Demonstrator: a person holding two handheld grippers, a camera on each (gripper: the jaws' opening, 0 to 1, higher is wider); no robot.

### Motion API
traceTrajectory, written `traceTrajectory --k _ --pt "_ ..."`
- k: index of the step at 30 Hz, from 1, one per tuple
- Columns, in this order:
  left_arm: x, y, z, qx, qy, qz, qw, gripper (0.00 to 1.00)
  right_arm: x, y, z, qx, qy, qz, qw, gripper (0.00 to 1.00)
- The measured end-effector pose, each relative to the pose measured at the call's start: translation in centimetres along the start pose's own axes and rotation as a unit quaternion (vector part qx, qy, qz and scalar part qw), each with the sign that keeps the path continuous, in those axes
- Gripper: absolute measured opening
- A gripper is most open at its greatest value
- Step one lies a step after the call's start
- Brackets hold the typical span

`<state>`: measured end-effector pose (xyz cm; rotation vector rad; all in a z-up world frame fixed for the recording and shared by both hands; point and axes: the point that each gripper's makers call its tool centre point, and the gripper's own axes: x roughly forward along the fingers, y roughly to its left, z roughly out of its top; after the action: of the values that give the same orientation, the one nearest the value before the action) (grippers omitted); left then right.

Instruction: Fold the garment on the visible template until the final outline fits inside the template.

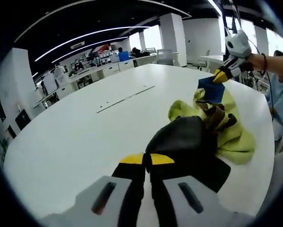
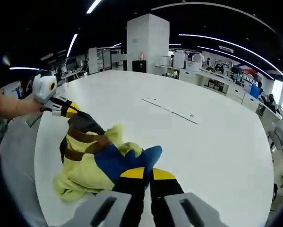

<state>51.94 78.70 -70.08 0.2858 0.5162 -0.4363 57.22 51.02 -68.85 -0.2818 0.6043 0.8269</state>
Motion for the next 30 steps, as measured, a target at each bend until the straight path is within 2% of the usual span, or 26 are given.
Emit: traceTrajectory --k 7,17,20,30 --pt "-1.5 1.8 -1.4 -0.014 0.013 0.028 0.9994 0.0 -1.1 -1.2 -0.8 0.013 0.003 -0.023 0.9996 0.0" --pt "-3.2 2.7 -3.9 -0.024 0.036 0.048 0.9979 0.0 -2.9 -2.5 -3.5 0.035 0.016 -0.053 0.9979 0.0" --pt "-3.6 2.9 -4.8 -0.031 0.051 0.058 0.9965 0.0 -3.4 -2.4 -4.4 0.043 0.02 -0.056 0.9973 0.0" --pt "-4.7 2.6 -5.9 -0.036 0.056 0.061 0.9959 0.0 -4.6 -1.3 -7.5 0.058 0.053 -0.065 0.9948 0.0"
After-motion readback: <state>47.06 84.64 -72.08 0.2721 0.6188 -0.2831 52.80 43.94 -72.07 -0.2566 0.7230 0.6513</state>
